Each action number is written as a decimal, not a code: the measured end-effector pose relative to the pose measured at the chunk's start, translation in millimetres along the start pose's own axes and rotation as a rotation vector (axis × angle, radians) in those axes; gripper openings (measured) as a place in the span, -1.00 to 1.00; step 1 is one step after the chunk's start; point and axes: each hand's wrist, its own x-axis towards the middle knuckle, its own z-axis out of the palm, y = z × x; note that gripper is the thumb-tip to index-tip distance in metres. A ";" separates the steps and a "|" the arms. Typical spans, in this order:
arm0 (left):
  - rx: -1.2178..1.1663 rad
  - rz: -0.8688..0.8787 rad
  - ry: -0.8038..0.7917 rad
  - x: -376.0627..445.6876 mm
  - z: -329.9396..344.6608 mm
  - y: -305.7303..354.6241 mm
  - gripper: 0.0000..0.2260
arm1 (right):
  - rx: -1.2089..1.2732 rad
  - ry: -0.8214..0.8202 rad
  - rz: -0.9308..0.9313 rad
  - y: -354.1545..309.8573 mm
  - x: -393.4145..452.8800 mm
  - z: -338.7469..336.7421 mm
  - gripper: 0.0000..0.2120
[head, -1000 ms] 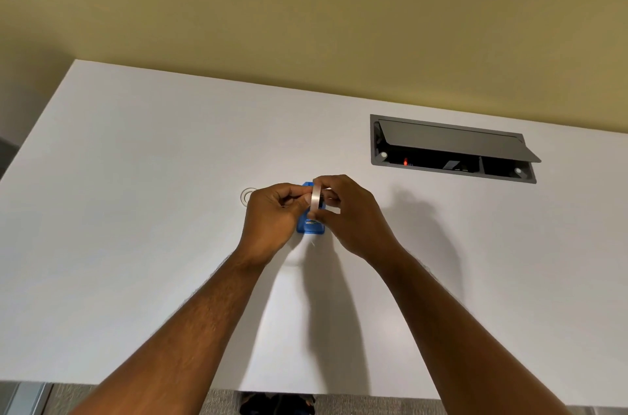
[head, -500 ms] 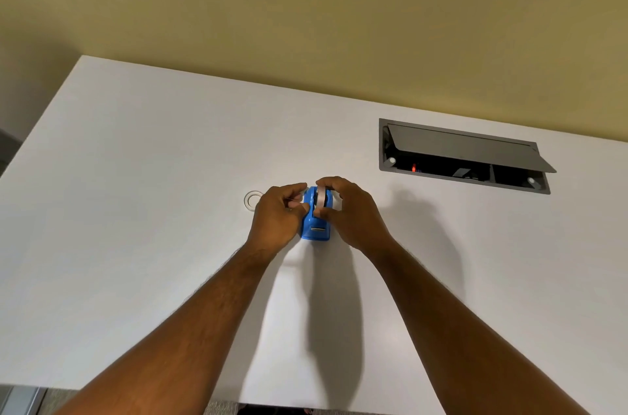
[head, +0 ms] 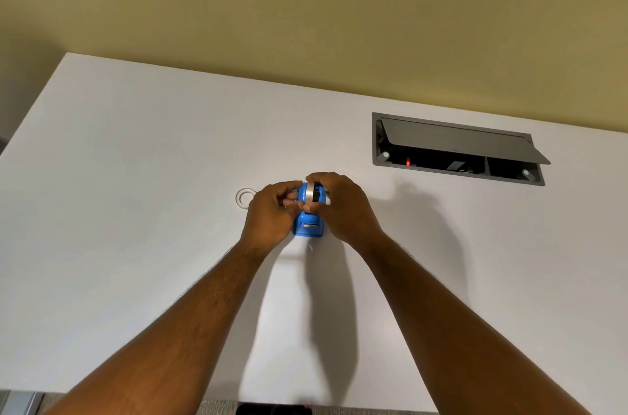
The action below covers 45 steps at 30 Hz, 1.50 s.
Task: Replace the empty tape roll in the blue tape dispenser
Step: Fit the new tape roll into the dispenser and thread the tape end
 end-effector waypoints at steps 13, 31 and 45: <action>-0.014 0.002 -0.024 3.6 -1.9 -0.9 -0.66 | 0.005 -0.022 -0.034 5.9 4.4 1.5 -0.57; 0.104 0.206 -0.092 4.1 -2.2 -8.6 -0.60 | 0.025 0.137 -0.055 4.7 2.1 -2.6 -0.83; -0.012 0.136 -0.069 5.2 2.1 -6.7 -0.66 | -0.027 0.113 -0.116 4.5 -8.9 -5.7 -0.84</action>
